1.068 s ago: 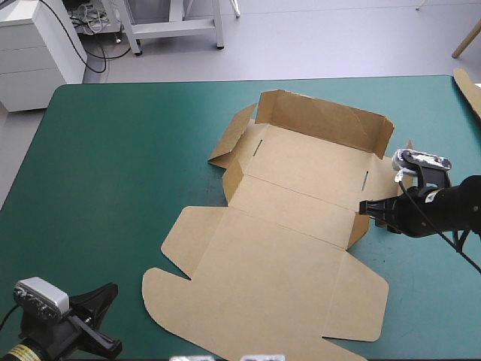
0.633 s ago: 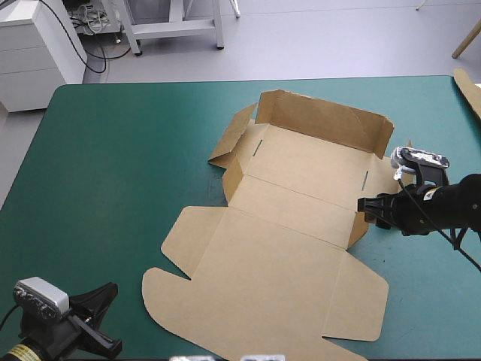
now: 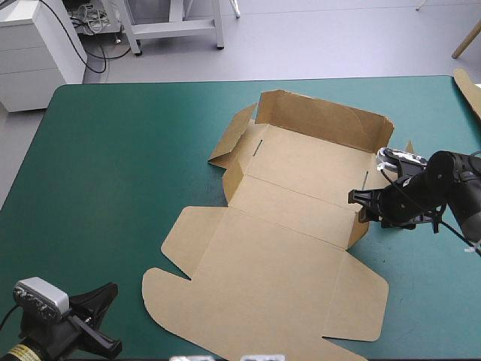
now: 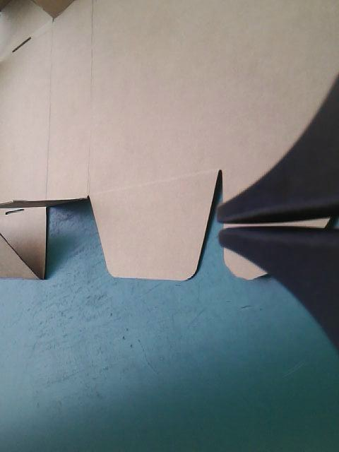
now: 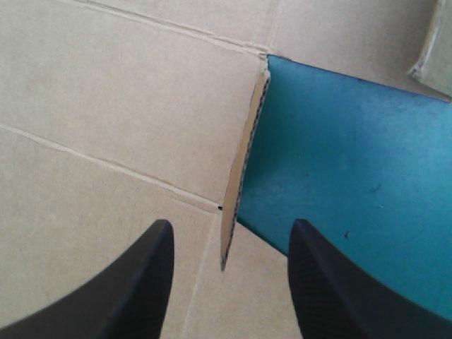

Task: Fold the box

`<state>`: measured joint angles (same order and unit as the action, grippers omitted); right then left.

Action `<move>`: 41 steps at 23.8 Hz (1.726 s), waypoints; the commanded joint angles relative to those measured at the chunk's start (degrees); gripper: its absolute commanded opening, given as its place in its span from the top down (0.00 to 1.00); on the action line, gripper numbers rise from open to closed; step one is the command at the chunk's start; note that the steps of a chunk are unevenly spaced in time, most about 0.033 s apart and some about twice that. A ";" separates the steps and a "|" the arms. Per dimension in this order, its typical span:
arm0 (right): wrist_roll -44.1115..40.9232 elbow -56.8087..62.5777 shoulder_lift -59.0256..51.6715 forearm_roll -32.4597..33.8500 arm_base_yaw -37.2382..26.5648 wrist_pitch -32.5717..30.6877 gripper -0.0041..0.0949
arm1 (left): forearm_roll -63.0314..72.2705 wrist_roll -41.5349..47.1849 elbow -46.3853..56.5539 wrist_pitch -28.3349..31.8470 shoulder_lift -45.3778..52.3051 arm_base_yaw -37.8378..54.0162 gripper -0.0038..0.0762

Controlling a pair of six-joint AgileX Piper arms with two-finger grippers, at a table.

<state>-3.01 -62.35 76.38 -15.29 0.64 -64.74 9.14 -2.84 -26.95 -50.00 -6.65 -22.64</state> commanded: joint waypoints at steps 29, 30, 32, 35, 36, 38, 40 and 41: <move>-11.47 -1.76 9.18 7.67 7.74 4.69 0.58 | 0.95 0.16 -1.41 4.09 -1.01 -0.41 0.96; -11.47 -1.76 9.41 7.79 7.74 5.04 0.61 | 0.95 0.16 -1.41 4.09 -1.01 -0.41 0.96; -10.54 -1.76 9.41 7.79 7.74 5.15 0.77 | 0.95 0.16 -1.41 4.09 -1.01 -0.41 0.96; -9.49 -1.76 9.41 7.92 7.74 5.04 0.97 | 0.95 0.16 -1.41 4.09 -1.01 -0.41 0.96; -9.24 -1.76 9.41 7.92 7.74 5.15 0.97 | 0.95 0.16 -1.41 4.09 -1.01 -0.41 0.96; -7.81 -1.76 9.41 8.04 7.74 5.63 0.97 | 0.95 0.16 -1.41 4.09 -1.01 -0.41 0.96; -7.05 -1.76 9.41 8.31 7.74 6.69 0.97 | 0.95 0.16 -1.41 4.09 -1.01 -0.41 0.96; -6.33 -1.76 9.41 8.46 7.74 7.23 0.97 | 0.95 0.16 -1.41 4.09 -1.01 -0.41 0.96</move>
<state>-11.78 -62.48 87.62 -7.70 8.33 -59.08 9.14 -2.84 -26.95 -49.95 -6.65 -22.64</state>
